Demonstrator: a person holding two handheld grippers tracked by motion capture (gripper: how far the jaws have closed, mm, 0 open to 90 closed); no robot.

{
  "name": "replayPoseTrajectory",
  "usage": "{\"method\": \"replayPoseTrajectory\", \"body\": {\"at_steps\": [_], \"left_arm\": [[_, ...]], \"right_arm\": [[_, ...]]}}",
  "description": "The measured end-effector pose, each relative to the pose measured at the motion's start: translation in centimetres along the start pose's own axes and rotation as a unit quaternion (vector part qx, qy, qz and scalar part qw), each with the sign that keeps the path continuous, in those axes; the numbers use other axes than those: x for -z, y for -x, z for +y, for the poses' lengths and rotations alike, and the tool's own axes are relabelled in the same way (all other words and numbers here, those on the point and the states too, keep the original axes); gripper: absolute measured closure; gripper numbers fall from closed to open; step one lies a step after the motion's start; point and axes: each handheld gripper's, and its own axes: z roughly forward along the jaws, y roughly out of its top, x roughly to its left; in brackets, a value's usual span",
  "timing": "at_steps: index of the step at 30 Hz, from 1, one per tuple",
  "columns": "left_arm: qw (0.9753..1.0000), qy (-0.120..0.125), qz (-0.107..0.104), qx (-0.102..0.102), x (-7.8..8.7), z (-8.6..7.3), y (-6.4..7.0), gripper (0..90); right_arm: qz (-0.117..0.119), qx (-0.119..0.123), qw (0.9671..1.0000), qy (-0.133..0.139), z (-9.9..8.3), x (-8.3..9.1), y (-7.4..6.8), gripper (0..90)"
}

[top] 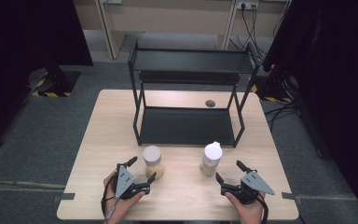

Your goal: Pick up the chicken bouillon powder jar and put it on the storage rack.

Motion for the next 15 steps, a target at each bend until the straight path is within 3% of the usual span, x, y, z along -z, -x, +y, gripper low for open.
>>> {"method": "replayPoseTrajectory", "body": {"at_steps": [5,15], "left_arm": [[1.0000,0.007,0.001,-0.004,0.19,-0.25,0.07,10.6],[0.9995,0.028,-0.007,0.014,0.09,-0.86,-0.41,11.2]], "right_arm": [[-0.022,-0.015,0.9996,0.009,-0.94,0.80,-0.01,5.4],[-0.028,-0.008,0.9995,0.012,-1.06,0.82,-0.32,6.1]]}}
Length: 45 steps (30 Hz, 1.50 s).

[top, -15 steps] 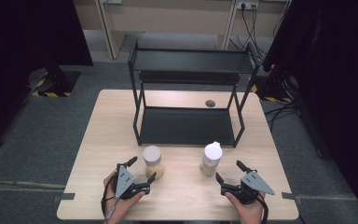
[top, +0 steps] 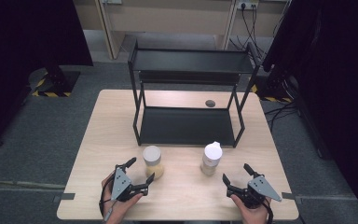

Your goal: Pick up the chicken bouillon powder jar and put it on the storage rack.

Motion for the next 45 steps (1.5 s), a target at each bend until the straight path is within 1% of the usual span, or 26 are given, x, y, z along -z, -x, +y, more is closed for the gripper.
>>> {"method": "replayPoseTrajectory", "body": {"at_steps": [5,6,9,12,16,18,23,25,27,32,36,39,41,43,45], "left_arm": [[0.9999,0.017,0.001,-0.001,-0.2,0.3,0.0,11.5],[0.9998,0.021,-0.001,0.000,-0.3,0.4,-0.1,11.5],[0.9996,0.028,-0.005,-0.006,-0.7,0.9,-0.1,12.6],[0.9993,0.035,-0.012,-0.001,-1.1,1.2,-0.2,14.2],[0.9993,0.034,-0.017,-0.008,-1.9,1.8,-0.3,16.3],[0.9993,0.033,-0.019,-0.006,-2.3,2.0,-0.4,18.2],[0.9993,0.029,-0.021,-0.006,-3.0,2.0,-0.5,22.7],[0.9994,0.029,-0.020,-0.006,-3.1,2.0,-0.5,23.3],[0.9993,0.031,-0.020,-0.001,-3.2,1.8,-0.4,24.1],[0.9993,0.034,-0.016,0.004,-3.6,1.9,-0.5,28.5],[0.9993,0.031,-0.020,-0.001,-3.8,2.1,-0.5,31.6],[0.9995,0.024,-0.018,0.009,-3.8,2.5,-0.4,32.4],[0.9996,0.018,-0.020,0.006,-3.8,2.9,-0.3,32.5],[0.9996,0.016,-0.021,0.005,-3.8,3.0,-0.2,32.5],[0.9996,0.020,-0.020,0.001,-3.9,3.4,0.1,32.6]], "right_arm": [[0.002,-0.001,1.0000,-0.001,0.0,0.0,0.1,6.1],[0.002,-0.001,1.0000,-0.001,0.1,0.0,0.1,6.1],[0.002,0.000,1.0000,-0.003,0.1,0.0,0.0,6.2],[0.002,0.000,1.0000,-0.003,0.1,0.0,0.0,6.2],[0.002,-0.002,1.0000,-0.003,0.1,0.0,0.1,6.2],[0.002,-0.003,1.0000,-0.003,0.1,-0.1,0.1,6.2],[0.003,-0.001,1.0000,-0.005,0.2,-0.1,0.1,6.2],[0.004,-0.001,1.0000,-0.005,0.2,-0.1,0.1,6.2],[0.004,0.000,1.0000,-0.006,0.2,-0.1,0.1,6.2],[0.004,0.000,1.0000,-0.006,0.2,-0.1,0.1,6.3],[0.004,0.000,1.0000,-0.007,0.2,-0.1,0.1,6.3],[0.004,0.001,1.0000,-0.006,0.2,-0.1,0.1,6.3],[0.004,-0.001,1.0000,-0.007,0.2,-0.1,0.2,6.3],[0.004,-0.001,1.0000,-0.007,0.3,-0.1,0.2,6.3],[0.005,0.000,1.0000,-0.007,0.3,-0.1,0.2,6.2]]}}
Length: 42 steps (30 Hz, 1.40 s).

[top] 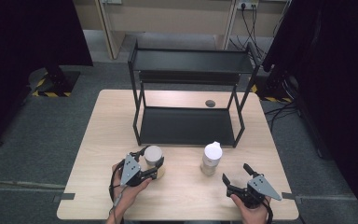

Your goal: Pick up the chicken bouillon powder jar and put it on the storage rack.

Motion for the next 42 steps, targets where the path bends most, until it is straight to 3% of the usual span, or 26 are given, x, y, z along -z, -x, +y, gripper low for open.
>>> {"method": "replayPoseTrajectory", "body": {"at_steps": [32,42], "left_arm": [[0.9979,0.058,0.029,-0.006,-0.6,5.4,0.2,32.9],[0.9972,0.064,0.038,-0.010,-1.0,6.8,0.0,33.0]], "right_arm": [[0.000,-0.002,1.0000,-0.001,0.0,0.0,0.0,6.4],[0.000,-0.002,1.0000,0.000,0.0,0.0,0.0,6.6]]}}
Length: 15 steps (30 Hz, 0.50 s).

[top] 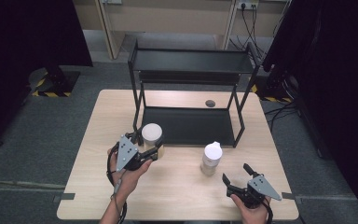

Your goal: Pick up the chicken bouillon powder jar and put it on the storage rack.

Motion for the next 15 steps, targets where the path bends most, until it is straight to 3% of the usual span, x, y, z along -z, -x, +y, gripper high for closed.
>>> {"method": "replayPoseTrajectory", "body": {"at_steps": [15], "left_arm": [[0.9998,0.016,0.013,0.003,-1.2,2.1,-0.2,33.0]], "right_arm": [[-0.001,-0.002,1.0000,0.000,0.0,0.0,0.0,6.7]]}}
